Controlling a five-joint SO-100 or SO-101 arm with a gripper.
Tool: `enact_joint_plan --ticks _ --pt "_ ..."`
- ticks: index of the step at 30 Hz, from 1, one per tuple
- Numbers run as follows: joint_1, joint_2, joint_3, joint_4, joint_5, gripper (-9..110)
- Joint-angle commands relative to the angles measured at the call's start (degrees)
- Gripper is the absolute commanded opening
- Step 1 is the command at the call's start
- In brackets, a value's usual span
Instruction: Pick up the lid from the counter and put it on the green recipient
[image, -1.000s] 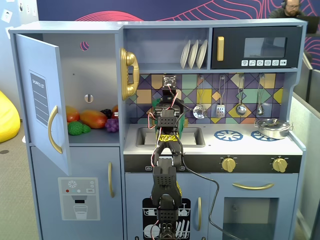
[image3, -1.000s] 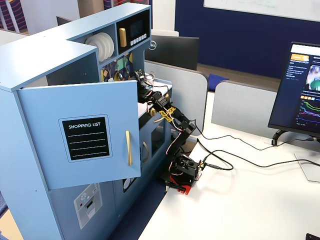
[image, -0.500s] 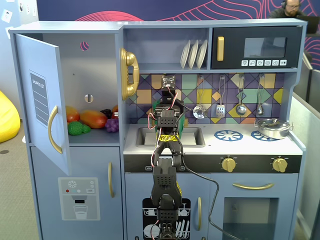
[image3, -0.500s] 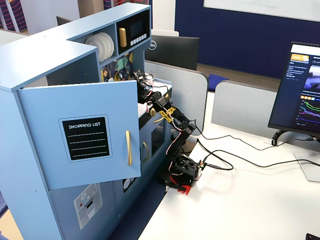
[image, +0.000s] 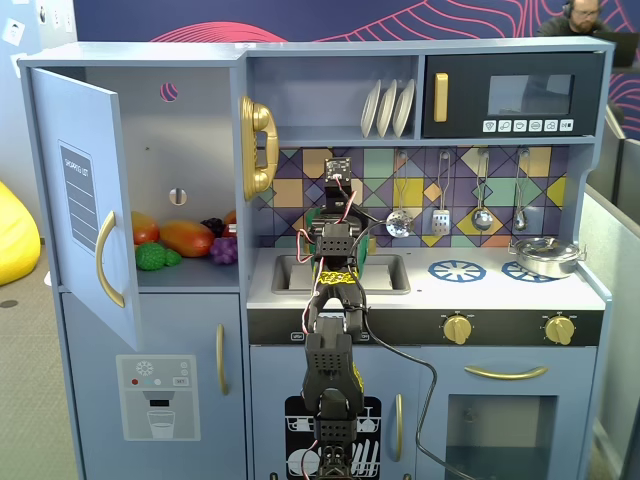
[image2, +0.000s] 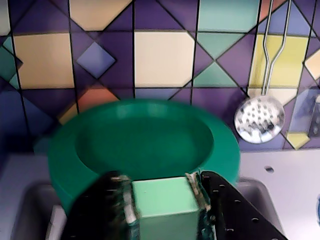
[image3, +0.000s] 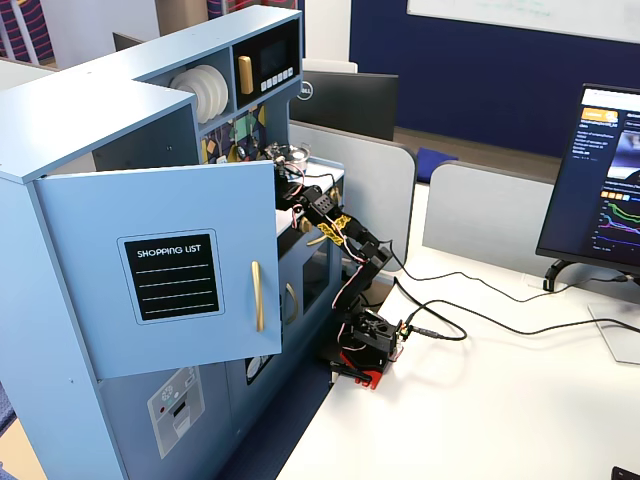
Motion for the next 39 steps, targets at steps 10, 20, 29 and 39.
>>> enact_joint_plan --ticks 10,20,29,39 --pt "1.49 4.39 -2.72 -1.14 0.97 43" --pt "4.31 24.26 10.72 8.53 -0.53 42" --pt "6.06 42.71 34.37 20.48 0.70 41" --pt "2.81 49.31 57.92 25.22 -1.49 24"
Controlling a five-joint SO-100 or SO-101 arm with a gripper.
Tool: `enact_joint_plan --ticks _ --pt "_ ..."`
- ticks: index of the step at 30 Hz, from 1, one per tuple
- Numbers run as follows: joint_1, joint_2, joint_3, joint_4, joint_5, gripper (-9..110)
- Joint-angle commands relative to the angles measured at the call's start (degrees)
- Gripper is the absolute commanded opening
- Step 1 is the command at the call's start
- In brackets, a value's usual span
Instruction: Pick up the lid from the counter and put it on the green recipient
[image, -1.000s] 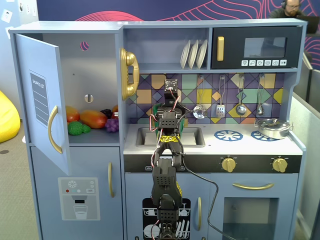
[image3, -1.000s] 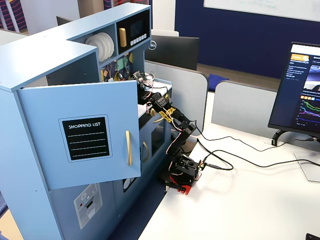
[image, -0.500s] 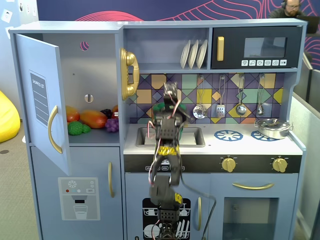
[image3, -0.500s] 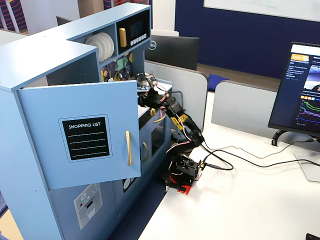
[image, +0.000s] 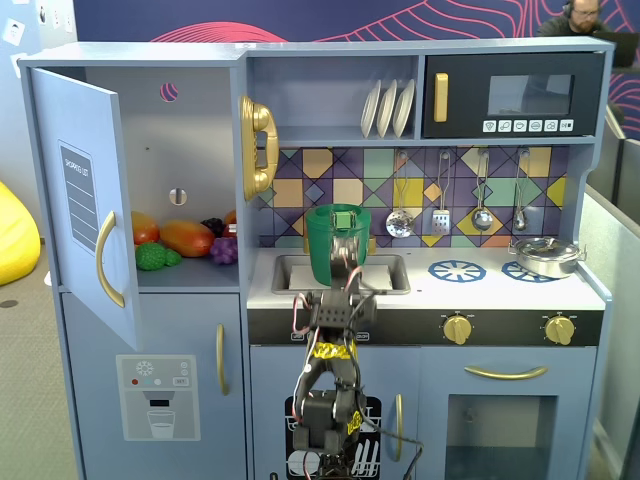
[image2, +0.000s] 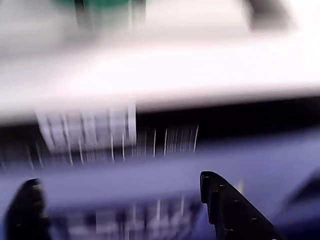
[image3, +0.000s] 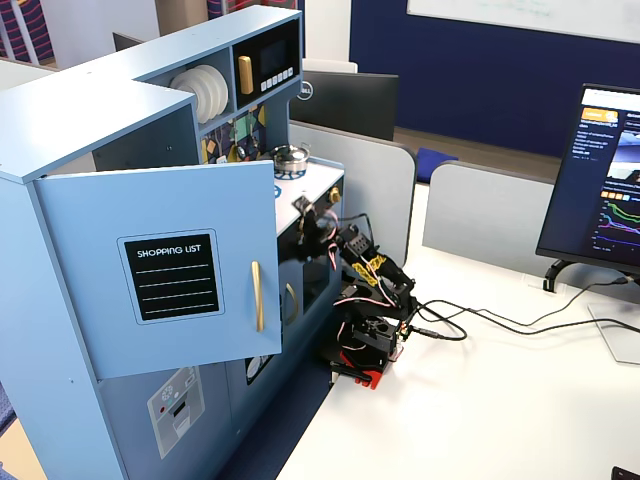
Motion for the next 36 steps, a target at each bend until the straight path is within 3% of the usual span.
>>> enact_joint_plan --ticks 1,13,26,36 --pt "-2.20 3.08 7.29 2.81 -0.18 21" --pt "-6.42 10.55 25.40 10.72 7.47 0" --pt "-8.79 16.79 33.84 22.68 15.29 4" --pt "-9.49 17.58 33.93 32.96 8.79 5"
